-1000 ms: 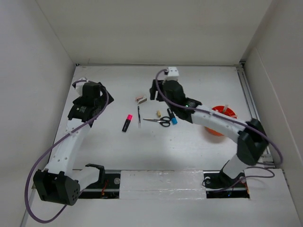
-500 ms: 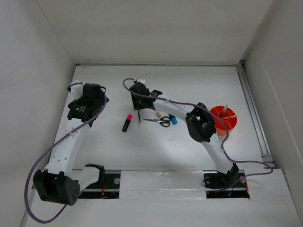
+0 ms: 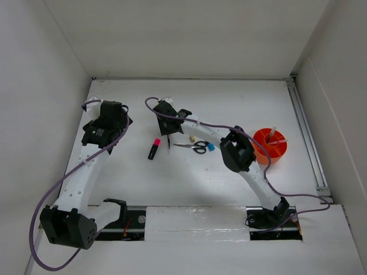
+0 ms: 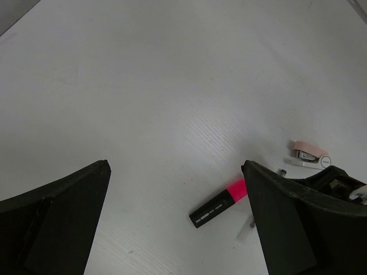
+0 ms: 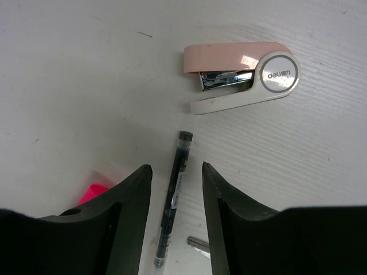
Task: Sort the stationery into containers
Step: Pick up the pen from the center of the board.
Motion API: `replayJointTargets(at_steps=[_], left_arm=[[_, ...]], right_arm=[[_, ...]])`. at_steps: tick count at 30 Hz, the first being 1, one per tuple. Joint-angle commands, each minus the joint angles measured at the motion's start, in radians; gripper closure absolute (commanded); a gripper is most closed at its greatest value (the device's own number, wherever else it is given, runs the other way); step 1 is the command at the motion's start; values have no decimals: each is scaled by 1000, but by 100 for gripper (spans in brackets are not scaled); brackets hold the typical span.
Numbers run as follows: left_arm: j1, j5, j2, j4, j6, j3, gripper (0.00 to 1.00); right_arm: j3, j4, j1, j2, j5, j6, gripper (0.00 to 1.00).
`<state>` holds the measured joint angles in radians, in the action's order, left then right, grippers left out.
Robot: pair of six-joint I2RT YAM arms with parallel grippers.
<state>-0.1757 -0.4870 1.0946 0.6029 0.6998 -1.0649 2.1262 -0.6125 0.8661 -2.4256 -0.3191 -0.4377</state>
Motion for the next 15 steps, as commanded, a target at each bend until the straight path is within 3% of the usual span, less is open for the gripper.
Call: replayJointTargets(at_steps=[1, 8, 9, 10, 13, 15], left_arm=[[-1, -22, -35, -14, -17, -43, 0], [-1, -22, -68, -14, -17, -33, 0], [-1, -22, -68, -14, -17, -33, 0], [-1, -22, -68, -14, -17, -33, 0], [-1, -13, -68, -14, -17, -33, 0], [-1, -13, -68, -14, -26, -33, 0]], right_arm=[[58, -38, 10, -35, 11, -3, 54], [107, -86, 10, -102, 22, -3, 56], [107, -86, 10, -102, 22, -3, 59], [107, -86, 10, -102, 31, -3, 71], [107, -96, 10, -113, 31, -3, 88], [107, -96, 10, -113, 40, -3, 95]])
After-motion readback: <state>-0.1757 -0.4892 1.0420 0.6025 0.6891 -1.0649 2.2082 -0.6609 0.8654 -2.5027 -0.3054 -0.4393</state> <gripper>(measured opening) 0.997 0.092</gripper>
